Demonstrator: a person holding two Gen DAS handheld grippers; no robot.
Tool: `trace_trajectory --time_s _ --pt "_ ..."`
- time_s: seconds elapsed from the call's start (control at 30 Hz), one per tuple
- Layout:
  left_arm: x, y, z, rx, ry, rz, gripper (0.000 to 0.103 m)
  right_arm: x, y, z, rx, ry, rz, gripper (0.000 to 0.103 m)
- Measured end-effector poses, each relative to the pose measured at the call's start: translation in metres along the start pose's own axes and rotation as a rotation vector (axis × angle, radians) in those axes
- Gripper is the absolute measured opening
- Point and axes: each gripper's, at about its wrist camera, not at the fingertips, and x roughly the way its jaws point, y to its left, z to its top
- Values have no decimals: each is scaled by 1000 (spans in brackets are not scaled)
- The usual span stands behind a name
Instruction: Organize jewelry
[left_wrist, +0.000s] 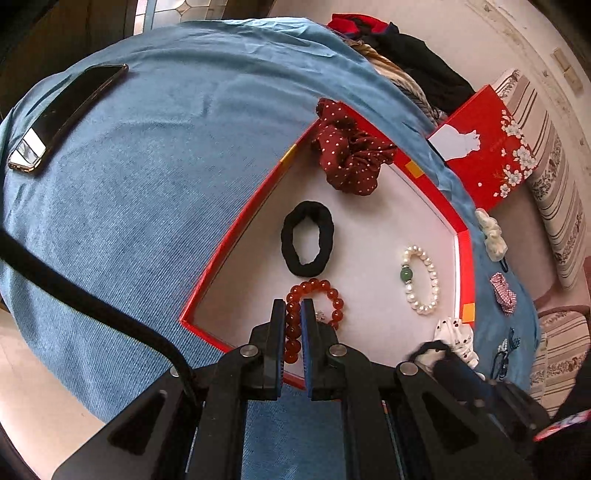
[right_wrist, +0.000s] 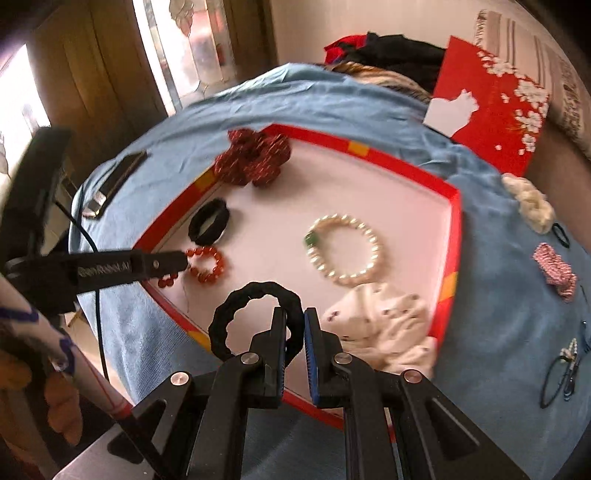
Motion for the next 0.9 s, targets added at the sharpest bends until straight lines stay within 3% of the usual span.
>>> trace_trajectory --time_s 0.3,0.37,0.4,0.47,0.6,0.7,0.9 --pt "-10 5 6 -30 -31 -34 8 19 6 3 22 30 21 12" --pt "-11 7 6 -37 -36 -42 10 18 4 4 41 30 30 19" --pt "-12 7 6 -40 -39 -44 11 17 4 4 50 29 35 28" --pt "-15 9 7 -52 -52 -57 11 11 -1 4 76 19 51 37" --pt "-26 11 9 -75 -108 -77 13 -6 -12 1 105 -11 52 39" --pt "-36 15 9 -110 -160 -84 21 -24 -26 -5 127 -39 40 44" --pt "-52 21 10 -177 -255 -83 27 -59 -62 -33 154 -87 -23 46"
